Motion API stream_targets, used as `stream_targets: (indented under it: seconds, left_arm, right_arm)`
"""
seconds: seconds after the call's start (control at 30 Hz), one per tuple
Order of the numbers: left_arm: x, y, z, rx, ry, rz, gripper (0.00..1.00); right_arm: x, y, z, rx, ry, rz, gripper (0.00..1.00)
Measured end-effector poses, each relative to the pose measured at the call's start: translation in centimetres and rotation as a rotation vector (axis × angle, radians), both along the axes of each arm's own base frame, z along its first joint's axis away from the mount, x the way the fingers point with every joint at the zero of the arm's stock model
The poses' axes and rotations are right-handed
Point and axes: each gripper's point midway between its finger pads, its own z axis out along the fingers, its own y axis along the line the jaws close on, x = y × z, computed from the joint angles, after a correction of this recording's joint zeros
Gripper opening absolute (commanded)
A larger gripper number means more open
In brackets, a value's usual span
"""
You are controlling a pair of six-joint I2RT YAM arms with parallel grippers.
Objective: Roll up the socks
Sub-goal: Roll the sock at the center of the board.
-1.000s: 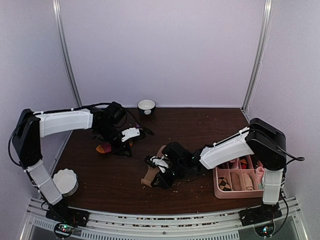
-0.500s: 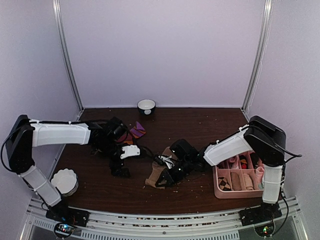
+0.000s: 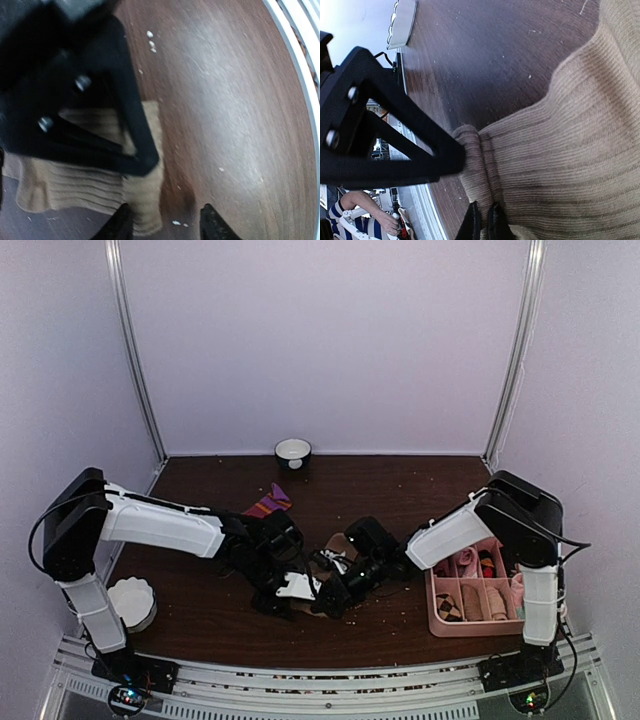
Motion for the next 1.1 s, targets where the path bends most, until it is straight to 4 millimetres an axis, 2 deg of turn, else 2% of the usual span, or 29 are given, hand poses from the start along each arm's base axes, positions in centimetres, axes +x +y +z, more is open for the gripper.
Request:
stream_targets:
  seconds: [0.17, 0.3, 0.37, 0.47, 0.6, 0.67, 0.77, 0.8, 0.93, 1.03, 1.1]
  left_arm:
    - [0.6, -1.7, 0.4, -0.033, -0.037, -0.018, 0.39]
    - [0.6, -2.0, 0.2, -0.031, -0.048, -0.030, 0.25]
    - [0.7, -2.0, -0.3, -0.018, -0.049, -0.029, 0.22]
    - [0.8, -2.0, -1.2, 0.005, -0.046, -0.029, 0.23]
    - [1.0, -2.0, -1.3, 0.011, -0.051, -0.021, 0.26]
    - [1.1, -1.9, -1.3, 0.015, -0.052, -0.012, 0.21]
    - [1.4, -1.8, -1.5, 0.022, -0.053, 0.012, 0.00]
    - [1.5, -1.7, -1.5, 0.024, -0.050, 0.022, 0.00]
    - [1.7, -2.1, -1.3, 0.015, 0.013, 0.034, 0.00]
    - [1.6, -2.7, -1.2, -0.003, 0.097, 0.031, 0.00]
    - [1.6, -2.9, -1.1, -0.006, 0.157, 0.037, 0.00]
  right_arm:
    - [0.1, 0.0, 0.0, 0.009, 0.004, 0.003, 0.00]
    - [0.1, 0.0, 0.1, 0.014, 0.005, 0.004, 0.00]
    - [0.3, 0.0, 0.1, 0.017, 0.004, 0.001, 0.00]
    - [0.4, 0.0, 0.2, 0.022, 0.001, 0.000, 0.00]
    - [0.4, 0.0, 0.2, 0.025, 0.001, -0.003, 0.00]
    - [0.4, 0.0, 0.2, 0.027, 0.000, -0.002, 0.03]
    - [0.4, 0.0, 0.2, 0.028, -0.005, 0.001, 0.12]
    - [0.4, 0.0, 0.2, 0.029, -0.014, 0.004, 0.15]
    - [0.8, -0.6, 0.6, 0.016, -0.075, -0.011, 0.20]
    - [1.5, -1.6, 0.9, -0.017, -0.140, -0.042, 0.30]
    - [2.2, -2.4, 1.2, -0.040, -0.200, -0.070, 0.32]
